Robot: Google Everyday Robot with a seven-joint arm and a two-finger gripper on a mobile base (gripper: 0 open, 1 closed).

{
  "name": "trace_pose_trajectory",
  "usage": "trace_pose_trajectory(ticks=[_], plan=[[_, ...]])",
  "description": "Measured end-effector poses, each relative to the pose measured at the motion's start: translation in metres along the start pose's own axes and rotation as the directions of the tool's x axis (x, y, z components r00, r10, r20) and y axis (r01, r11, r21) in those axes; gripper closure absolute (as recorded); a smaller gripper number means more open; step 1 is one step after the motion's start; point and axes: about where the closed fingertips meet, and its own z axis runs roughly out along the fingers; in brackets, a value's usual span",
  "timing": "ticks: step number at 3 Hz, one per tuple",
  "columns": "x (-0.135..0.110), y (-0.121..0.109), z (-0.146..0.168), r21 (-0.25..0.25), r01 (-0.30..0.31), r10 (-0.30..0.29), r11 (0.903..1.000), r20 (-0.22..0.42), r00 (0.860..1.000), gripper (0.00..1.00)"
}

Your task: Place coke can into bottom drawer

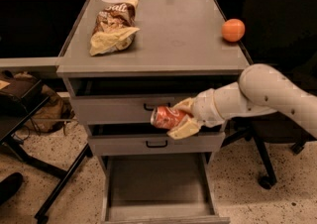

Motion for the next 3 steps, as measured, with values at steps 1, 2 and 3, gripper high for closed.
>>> trace_pose_trajectory(ticks=[1,2,3], plan=[[0.035,0.035,0.045,-0.136,-0.062,0.068,0.9887,0.04,0.997,1.0],[0.035,0.035,0.045,-0.136,-0.062,0.068,0.9887,0.04,0.997,1.0],[0.054,0.036,0.065,-0.126,-0.084,0.088,0.9885,0.027,0.996,1.0]])
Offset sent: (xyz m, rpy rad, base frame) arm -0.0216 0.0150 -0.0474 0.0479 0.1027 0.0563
